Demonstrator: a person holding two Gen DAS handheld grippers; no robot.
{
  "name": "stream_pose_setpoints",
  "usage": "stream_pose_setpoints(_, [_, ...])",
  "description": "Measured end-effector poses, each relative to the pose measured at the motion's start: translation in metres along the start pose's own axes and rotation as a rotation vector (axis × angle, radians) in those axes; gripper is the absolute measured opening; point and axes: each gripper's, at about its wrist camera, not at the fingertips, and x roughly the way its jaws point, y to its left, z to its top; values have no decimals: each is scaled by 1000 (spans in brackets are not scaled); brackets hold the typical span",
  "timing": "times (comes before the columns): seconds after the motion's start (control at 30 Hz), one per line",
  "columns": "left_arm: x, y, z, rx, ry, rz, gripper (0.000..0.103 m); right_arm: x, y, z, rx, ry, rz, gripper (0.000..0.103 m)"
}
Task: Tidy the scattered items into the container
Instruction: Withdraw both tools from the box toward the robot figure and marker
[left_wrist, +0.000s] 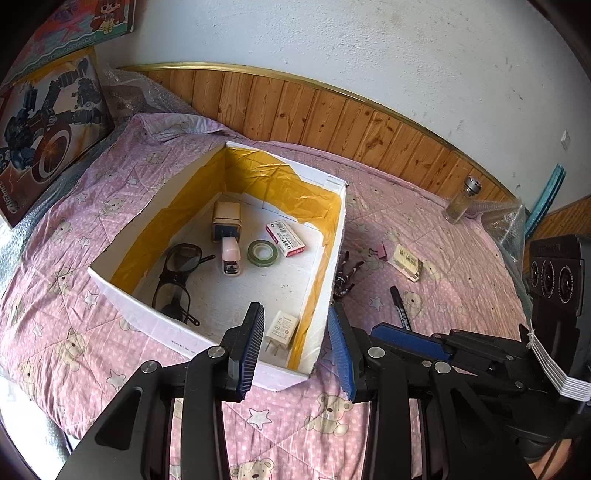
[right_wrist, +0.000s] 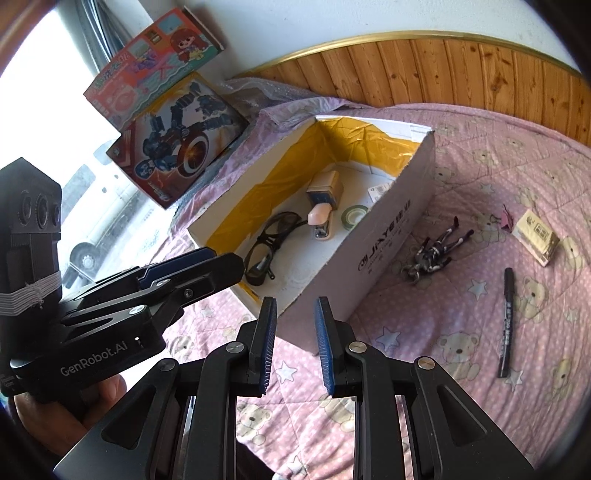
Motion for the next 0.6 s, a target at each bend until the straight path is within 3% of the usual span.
stream_pose_setpoints(0.4, [12, -58, -24, 107, 66, -68, 38, -37, -63, -42, 163, -54, -22, 27])
stream_pose_setpoints(0.6, [32, -83, -26, 145, 106, -81, 48, -46, -91, -57, 224, -69, -32, 28])
